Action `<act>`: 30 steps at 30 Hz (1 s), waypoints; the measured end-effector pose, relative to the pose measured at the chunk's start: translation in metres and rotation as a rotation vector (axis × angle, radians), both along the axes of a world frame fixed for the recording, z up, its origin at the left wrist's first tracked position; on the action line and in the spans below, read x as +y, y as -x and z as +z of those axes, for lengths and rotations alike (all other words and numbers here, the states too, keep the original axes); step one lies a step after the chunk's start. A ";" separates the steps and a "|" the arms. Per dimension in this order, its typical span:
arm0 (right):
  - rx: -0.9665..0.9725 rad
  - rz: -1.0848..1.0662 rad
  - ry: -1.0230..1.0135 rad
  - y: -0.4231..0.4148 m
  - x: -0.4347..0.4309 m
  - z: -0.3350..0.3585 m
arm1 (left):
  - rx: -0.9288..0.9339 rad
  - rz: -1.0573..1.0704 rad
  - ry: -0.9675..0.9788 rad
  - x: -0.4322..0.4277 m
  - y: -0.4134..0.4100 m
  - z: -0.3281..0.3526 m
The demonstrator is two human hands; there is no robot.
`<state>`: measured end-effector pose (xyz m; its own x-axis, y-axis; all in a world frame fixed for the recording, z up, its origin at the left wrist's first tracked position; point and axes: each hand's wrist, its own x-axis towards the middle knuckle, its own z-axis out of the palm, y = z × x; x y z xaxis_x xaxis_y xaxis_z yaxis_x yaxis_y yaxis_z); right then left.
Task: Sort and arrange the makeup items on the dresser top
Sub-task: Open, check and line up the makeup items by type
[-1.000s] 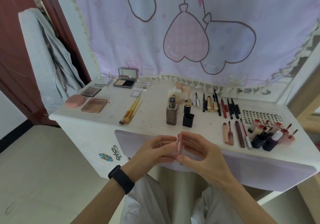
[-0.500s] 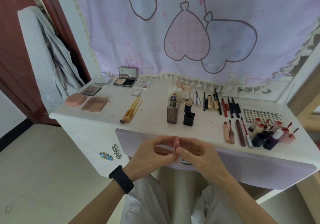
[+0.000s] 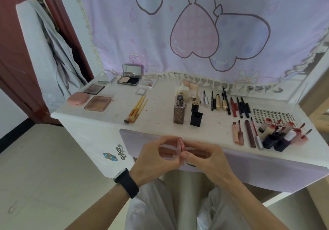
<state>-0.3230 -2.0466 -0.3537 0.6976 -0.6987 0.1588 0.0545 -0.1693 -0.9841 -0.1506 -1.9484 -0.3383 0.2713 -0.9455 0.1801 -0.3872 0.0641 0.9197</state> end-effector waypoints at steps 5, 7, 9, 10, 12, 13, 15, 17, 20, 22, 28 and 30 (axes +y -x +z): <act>0.067 -0.025 0.189 0.000 0.001 0.002 | -0.181 -0.029 0.059 -0.001 0.000 0.001; 0.090 -0.042 0.305 -0.001 0.001 0.005 | -0.228 -0.022 0.083 -0.001 0.002 -0.001; 0.085 -0.056 0.363 -0.002 0.001 0.003 | -0.255 0.017 0.107 -0.001 0.003 -0.004; 0.083 -0.059 0.372 -0.003 0.001 0.003 | -0.267 0.035 0.114 -0.001 0.004 -0.005; 0.093 -0.056 0.378 -0.005 0.001 0.001 | -0.301 0.064 0.115 0.000 0.005 -0.006; 0.098 -0.056 0.381 -0.006 0.002 0.000 | -0.324 0.082 0.113 0.001 0.007 -0.006; 0.095 -0.065 0.377 -0.008 0.003 -0.001 | -0.364 0.110 0.097 0.002 0.008 -0.006; 0.064 -0.066 0.323 -0.009 0.005 0.002 | -0.405 0.124 0.086 0.002 0.008 -0.007; -0.021 0.004 0.097 -0.009 0.006 0.011 | -0.455 0.122 0.082 0.002 0.004 -0.009; -0.078 0.023 -0.099 -0.009 0.002 0.014 | -0.485 0.119 0.082 0.002 0.002 -0.009; 0.072 0.099 -0.434 -0.009 -0.013 0.010 | -0.654 0.028 0.182 0.004 0.000 -0.006; 0.074 0.099 -0.433 -0.008 -0.014 0.009 | -0.663 0.003 0.178 0.005 0.002 -0.005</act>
<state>-0.3145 -2.0603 -0.3451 0.7626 -0.6194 -0.1864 -0.0237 0.2612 -0.9650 -0.1522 -1.9430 -0.3430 0.0526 -0.8853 0.4620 -0.8654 0.1905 0.4635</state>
